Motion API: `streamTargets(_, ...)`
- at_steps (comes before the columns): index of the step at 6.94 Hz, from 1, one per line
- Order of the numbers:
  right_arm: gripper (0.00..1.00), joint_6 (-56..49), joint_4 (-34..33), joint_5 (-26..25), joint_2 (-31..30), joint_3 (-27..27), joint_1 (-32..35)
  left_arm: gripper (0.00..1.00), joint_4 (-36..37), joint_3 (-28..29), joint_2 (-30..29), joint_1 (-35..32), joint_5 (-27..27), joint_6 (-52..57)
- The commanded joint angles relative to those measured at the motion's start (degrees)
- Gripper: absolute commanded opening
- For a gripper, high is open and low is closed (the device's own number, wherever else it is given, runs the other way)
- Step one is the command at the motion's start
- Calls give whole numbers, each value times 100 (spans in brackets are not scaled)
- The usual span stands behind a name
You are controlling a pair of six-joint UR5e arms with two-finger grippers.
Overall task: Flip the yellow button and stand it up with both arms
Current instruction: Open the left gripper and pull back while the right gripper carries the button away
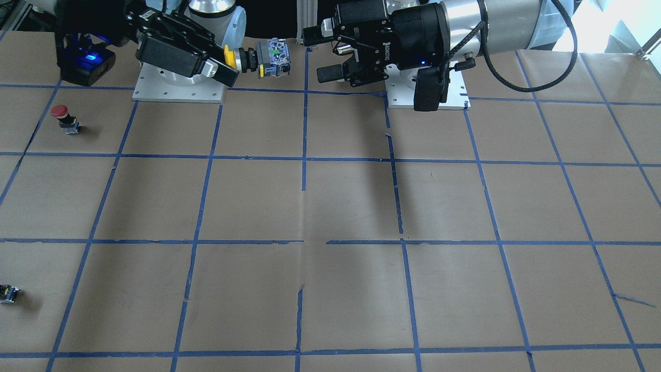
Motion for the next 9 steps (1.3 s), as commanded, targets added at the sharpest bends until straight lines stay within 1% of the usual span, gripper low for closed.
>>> streamTargets(1,22,-1295,-84,-852,25,4,-345,98,170,43,-30,115,1550,-5)
streamTargets(2,21,-2401,3,-1527,34,39,-476,98,241,61,-126,124,2499,-5)
streamTargets(3,19,-3351,21,-1908,34,83,-582,99,285,104,-249,142,3326,3)
streamTargets(4,18,-4509,-22,-2599,34,266,-670,99,390,279,-450,133,4405,21)
streamTargets(5,17,-5722,-101,-2980,42,529,-775,99,286,550,-635,55,5382,47)
streamTargets(6,14,-6813,-337,-3567,42,836,-994,99,42,762,-680,-85,6079,65)
streamTargets(7,14,-7781,-1209,-4182,42,1257,-1170,99,-91,981,-681,-217,6730,283)
streamTargets(8,14,-8713,-1957,-4362,51,1740,-1372,99,-397,1280,-733,-236,7041,537)
streamTargets(9,14,-9688,-2730,-4373,51,2188,-1757,100,-670,1578,-751,-288,7270,731)
